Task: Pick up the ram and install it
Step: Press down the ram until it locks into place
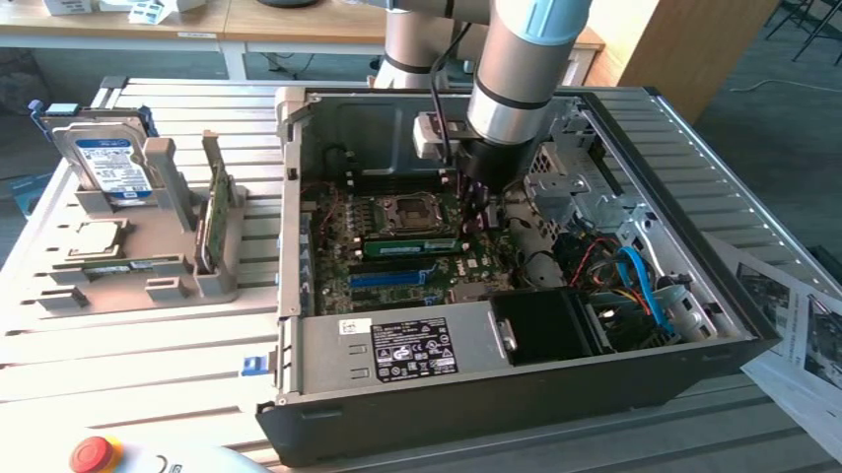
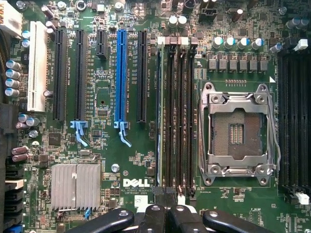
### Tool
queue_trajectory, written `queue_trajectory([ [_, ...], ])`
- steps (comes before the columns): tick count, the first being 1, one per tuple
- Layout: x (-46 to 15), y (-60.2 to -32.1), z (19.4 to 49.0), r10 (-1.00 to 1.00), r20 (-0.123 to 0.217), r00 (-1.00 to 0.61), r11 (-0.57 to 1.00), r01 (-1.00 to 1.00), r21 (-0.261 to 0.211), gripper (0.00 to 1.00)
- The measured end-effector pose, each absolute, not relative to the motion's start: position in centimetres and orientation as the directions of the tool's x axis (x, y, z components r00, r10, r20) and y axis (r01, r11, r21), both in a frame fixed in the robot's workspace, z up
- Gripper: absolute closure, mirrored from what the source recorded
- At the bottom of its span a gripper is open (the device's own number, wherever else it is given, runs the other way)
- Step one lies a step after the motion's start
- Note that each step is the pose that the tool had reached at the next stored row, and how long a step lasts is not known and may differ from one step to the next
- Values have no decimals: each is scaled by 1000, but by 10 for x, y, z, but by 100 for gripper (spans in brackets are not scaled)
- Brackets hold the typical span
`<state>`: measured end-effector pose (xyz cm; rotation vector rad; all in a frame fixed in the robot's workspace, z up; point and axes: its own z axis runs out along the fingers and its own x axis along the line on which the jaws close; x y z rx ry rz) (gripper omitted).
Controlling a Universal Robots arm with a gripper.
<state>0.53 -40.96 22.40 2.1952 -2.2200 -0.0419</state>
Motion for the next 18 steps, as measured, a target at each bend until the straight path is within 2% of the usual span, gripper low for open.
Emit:
queue_trajectory([
  [18, 5, -410, 223, -1000, -6, -11, 11, -999, 32, 89],
])
